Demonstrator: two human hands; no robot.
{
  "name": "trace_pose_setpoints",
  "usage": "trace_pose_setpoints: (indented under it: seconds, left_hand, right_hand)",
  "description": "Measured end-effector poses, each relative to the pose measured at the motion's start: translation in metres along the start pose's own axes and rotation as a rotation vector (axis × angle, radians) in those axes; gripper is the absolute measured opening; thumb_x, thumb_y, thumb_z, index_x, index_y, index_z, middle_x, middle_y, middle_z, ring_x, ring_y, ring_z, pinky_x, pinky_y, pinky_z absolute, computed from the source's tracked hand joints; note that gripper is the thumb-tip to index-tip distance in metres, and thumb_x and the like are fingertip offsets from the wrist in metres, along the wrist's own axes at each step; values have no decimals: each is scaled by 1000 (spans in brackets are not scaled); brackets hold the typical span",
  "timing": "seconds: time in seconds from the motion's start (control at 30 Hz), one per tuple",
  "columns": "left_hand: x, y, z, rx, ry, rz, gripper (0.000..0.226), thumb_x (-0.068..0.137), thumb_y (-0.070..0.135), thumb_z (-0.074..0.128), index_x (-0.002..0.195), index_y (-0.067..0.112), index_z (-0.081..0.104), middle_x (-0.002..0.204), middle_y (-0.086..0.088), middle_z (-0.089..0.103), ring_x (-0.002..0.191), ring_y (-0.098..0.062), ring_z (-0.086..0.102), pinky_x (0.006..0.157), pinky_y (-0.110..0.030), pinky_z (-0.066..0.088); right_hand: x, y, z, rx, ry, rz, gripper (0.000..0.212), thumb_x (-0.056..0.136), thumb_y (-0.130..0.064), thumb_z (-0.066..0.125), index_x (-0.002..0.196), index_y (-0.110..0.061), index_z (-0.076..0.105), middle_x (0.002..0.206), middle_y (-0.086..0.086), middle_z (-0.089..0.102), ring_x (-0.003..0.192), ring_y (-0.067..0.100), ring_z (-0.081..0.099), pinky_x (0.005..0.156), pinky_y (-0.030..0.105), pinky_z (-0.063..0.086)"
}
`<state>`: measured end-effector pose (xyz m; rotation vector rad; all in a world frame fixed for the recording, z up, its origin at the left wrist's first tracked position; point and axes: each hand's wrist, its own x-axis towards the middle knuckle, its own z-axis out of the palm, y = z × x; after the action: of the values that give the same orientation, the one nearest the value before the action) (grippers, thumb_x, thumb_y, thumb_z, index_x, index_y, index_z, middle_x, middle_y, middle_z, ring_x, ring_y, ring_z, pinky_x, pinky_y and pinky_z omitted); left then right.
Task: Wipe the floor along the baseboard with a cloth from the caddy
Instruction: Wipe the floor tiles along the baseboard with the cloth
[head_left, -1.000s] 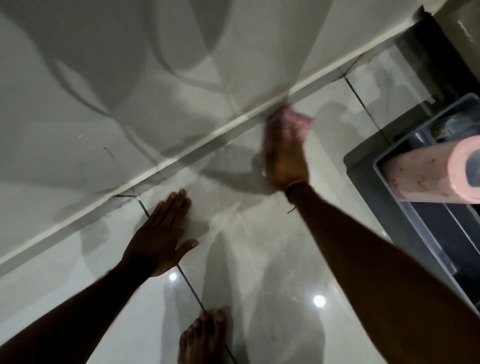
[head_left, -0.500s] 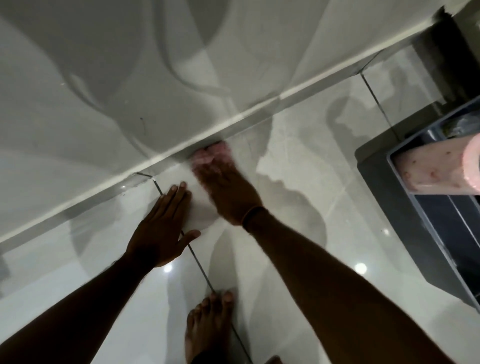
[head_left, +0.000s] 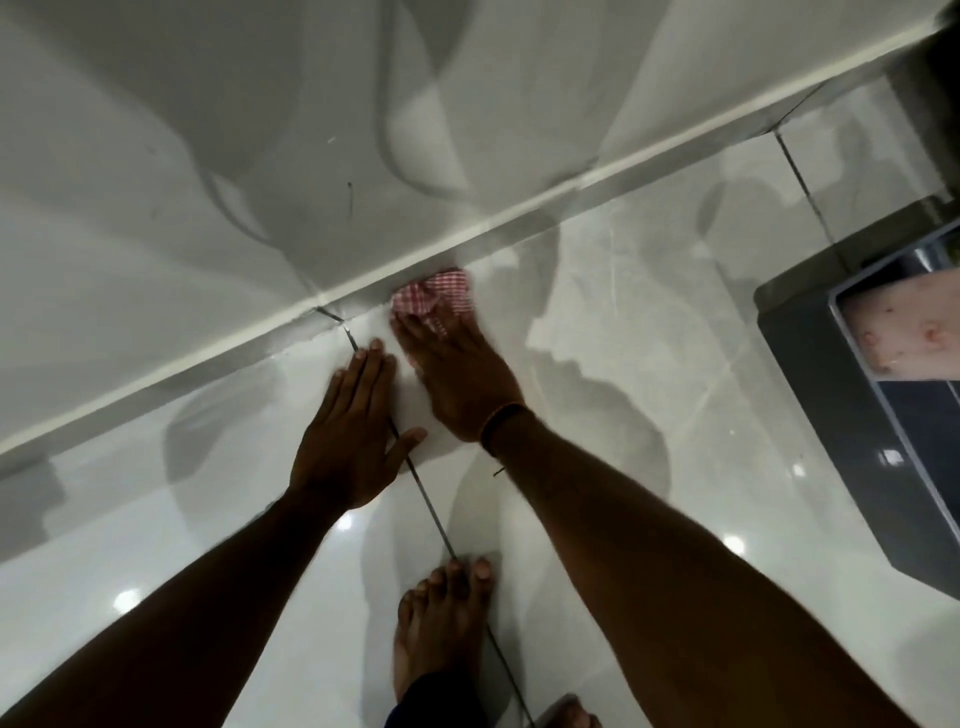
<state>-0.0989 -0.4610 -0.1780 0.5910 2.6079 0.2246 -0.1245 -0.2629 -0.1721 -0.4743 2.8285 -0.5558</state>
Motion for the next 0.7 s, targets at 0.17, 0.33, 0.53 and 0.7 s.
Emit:
trace_pose_setpoints:
  seconds: [0.17, 0.33, 0.53, 0.7]
  left_hand:
    - [-13, -11, 5, -2, 23, 10, 92, 98, 70, 31, 166, 12, 10, 177, -10, 0, 164, -24, -3, 133, -44, 8]
    - [-27, -27, 0, 56, -1, 31, 94, 98, 75, 20, 166, 11, 8, 176, -11, 3, 164, -27, 0, 133, -47, 15]
    - [-26, -16, 1, 28, 13, -21, 96, 97, 75, 19, 166, 8, 9, 176, -12, 2, 164, -28, -2, 133, -48, 14]
    - [-16, -15, 4, 20, 32, -10, 98, 97, 75, 20, 165, 6, 9, 176, -14, 0, 164, -27, -4, 133, -47, 12]
  right_hand:
    - [-5, 45, -12, -19, 75, 346, 59, 111, -22, 29, 168, -26, 14, 178, -2, 14, 166, 35, 6, 137, 48, 11]
    - [7, -33, 10, 37, -15, 133, 70, 103, -14, 41, 168, -19, 18, 176, 4, 21, 164, 40, 10, 136, 55, 9]
    - [-1, 58, -24, -20, 24, 117, 60, 108, -16, 34, 167, -18, 22, 177, 9, 16, 166, 33, 10, 136, 48, 11]
    - [3, 191, -86, -115, 149, 655, 72, 98, -18, 28, 164, 4, 13, 174, 29, 8, 163, 44, 7, 135, 57, 6]
